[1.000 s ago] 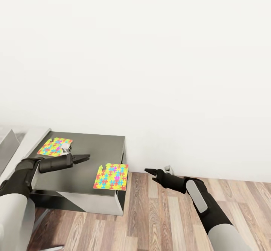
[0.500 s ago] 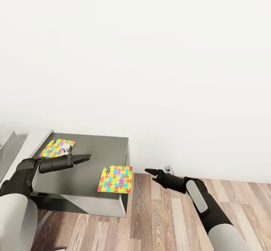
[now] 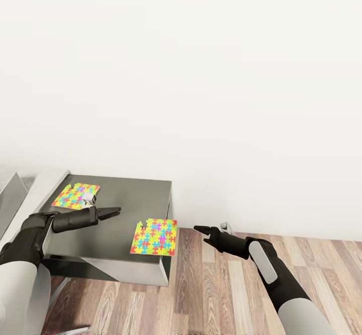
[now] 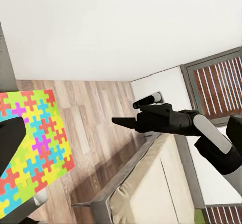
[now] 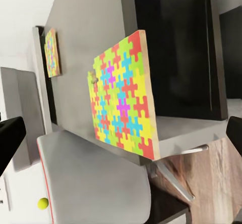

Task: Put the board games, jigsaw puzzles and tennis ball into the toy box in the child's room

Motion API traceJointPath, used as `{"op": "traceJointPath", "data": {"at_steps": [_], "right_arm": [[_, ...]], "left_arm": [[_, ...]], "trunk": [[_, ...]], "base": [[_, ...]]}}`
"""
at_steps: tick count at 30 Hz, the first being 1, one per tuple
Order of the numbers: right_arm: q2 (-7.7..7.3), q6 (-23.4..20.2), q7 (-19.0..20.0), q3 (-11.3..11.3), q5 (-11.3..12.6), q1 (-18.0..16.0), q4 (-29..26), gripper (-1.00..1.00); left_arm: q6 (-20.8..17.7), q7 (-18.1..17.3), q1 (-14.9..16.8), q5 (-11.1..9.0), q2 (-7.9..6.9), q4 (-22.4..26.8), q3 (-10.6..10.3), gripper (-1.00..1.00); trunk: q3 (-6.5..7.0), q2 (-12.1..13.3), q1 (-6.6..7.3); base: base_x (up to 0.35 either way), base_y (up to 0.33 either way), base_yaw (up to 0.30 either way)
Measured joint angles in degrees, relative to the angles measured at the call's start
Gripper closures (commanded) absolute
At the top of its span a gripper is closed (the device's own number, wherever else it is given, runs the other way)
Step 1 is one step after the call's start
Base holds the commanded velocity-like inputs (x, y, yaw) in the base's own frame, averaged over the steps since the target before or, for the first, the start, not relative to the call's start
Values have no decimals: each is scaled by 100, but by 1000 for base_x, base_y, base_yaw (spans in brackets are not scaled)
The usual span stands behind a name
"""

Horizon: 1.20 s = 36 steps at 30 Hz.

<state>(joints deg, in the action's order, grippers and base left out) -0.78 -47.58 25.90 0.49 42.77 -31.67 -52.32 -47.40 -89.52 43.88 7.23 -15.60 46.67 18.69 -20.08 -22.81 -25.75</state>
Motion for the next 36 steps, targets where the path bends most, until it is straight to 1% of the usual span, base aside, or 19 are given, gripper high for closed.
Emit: {"op": "traceJointPath", "data": {"at_steps": [8, 10, 13, 16, 19, 21, 23, 30, 36], "right_arm": [[2, -39, 37, -7, 34, -2, 4, -100], [2, -54, 50, -8, 40, -4, 4, -100], [2, -69, 61, -9, 56, -75, 5, -100], [8, -73, 64, -9, 60, -146, 51, -100], [7, -74, 72, -4, 61, -179, 98, -100], [3, -79, 77, -6, 62, -187, 112, -100], [-2, -81, 79, -7, 62, -191, 119, -100], [1, -84, 74, -9, 63, -195, 126, -100], [2, -84, 73, -9, 63, -196, 133, -100]], "left_arm": [[-11, 0, -23, -18, 0, 67, 15, -100], [-53, 0, -24, -23, 6, 171, 16, -100], [-251, 1, -65, -25, 40, 413, 13, -100], [-370, 2, -151, -21, 166, 632, 12, -100], [-416, 2, -258, -19, 342, 890, 7, -100], [-427, 2, -318, -15, 417, 1015, 4, -100], [-433, 2, -355, -12, 459, 1088, 2, -100], [-439, 2, -390, -10, 493, 1163, 1, -100], [-439, 3, -394, -10, 495, 1172, -3, -100]], "trunk": [[-74, 0, 0], [-92, 0, 0], [-120, 0, 0], [-148, 0, 1], [-175, 0, 1], [-194, 0, 0], [-212, 0, 0], [-277, 0, 0], [-333, 0, 0]], "base": [[0, 0, 0], [0, 0, 0], [0, 0, 0], [62, 68, 0], [106, 124, 0], [51, 60, 0], [26, 31, 0], [7, 19, 0], [1, 135, 0]]}}
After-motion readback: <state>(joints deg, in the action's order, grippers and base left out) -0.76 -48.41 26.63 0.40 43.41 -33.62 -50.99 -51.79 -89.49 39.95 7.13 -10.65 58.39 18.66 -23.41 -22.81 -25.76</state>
